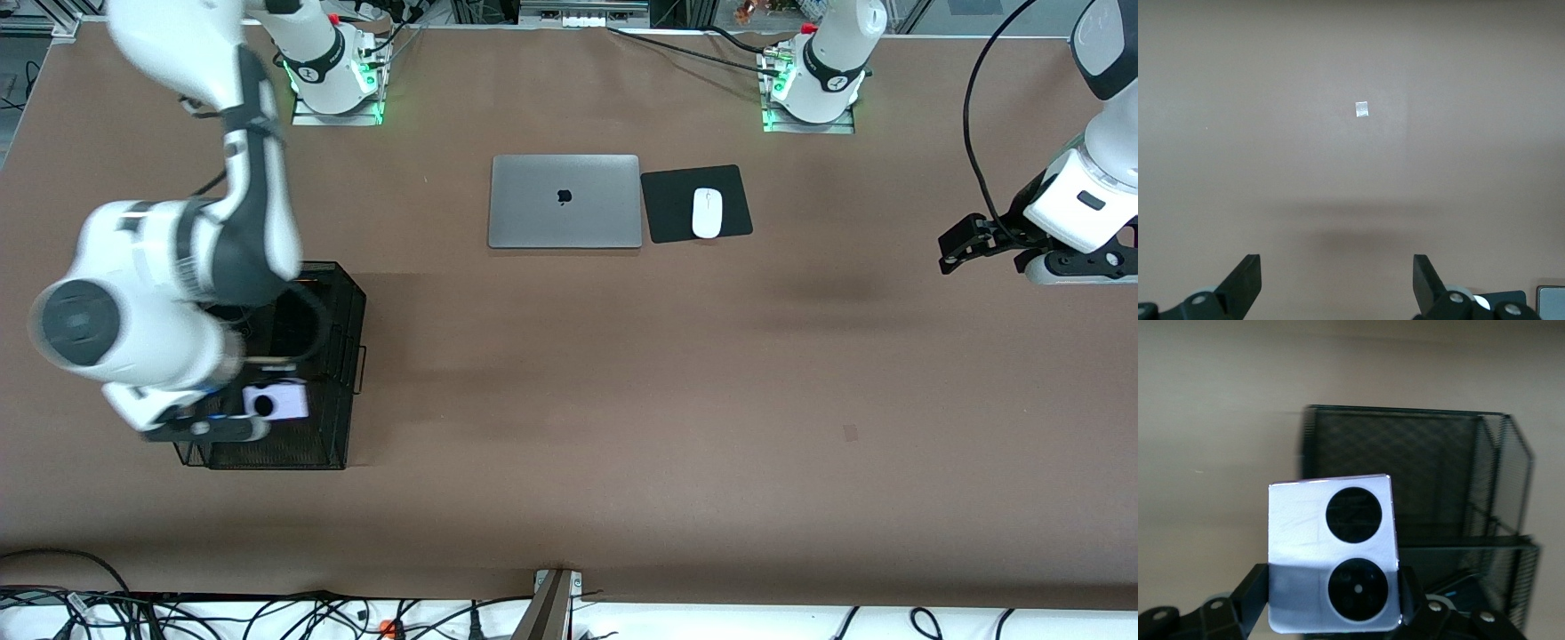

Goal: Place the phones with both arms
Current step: 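Carry the white phone into the mesh basket and release it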

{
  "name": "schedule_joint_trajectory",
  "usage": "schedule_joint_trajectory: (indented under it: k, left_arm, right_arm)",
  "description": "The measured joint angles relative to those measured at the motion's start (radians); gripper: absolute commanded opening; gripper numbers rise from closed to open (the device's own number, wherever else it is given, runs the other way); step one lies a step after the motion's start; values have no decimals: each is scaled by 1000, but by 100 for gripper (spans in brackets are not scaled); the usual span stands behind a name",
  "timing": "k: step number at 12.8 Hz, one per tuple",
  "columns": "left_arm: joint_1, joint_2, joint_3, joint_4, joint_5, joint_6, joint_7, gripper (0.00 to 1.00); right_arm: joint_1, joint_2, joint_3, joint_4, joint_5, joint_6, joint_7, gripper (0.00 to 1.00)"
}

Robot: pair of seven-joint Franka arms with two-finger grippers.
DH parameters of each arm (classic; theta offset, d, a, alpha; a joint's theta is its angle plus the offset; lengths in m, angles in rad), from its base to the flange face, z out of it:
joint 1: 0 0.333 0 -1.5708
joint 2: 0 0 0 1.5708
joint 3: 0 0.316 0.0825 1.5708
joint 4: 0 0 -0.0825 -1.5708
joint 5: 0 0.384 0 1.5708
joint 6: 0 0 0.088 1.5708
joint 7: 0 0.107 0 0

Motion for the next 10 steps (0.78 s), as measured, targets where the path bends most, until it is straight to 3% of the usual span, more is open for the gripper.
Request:
schedule_joint_trajectory:
  k: [4,8,9,10]
  left_arm:
    - [0,0,0,0,0,-1,0,100]
    - [0,0,0,0,0,-2,0,100]
    - [0,0,0,0,0,-2,0,100]
    - [0,0,0,0,0,-3,0,100]
  right_arm:
    - [-105,65,11,-19,71,85,-162,0]
    - [-117,152,17,-63,151,199,-223,0]
    - [-118,172,17,-65,172,218,-235,21]
    - [-118,186,17,-65,183,231,-237,63]
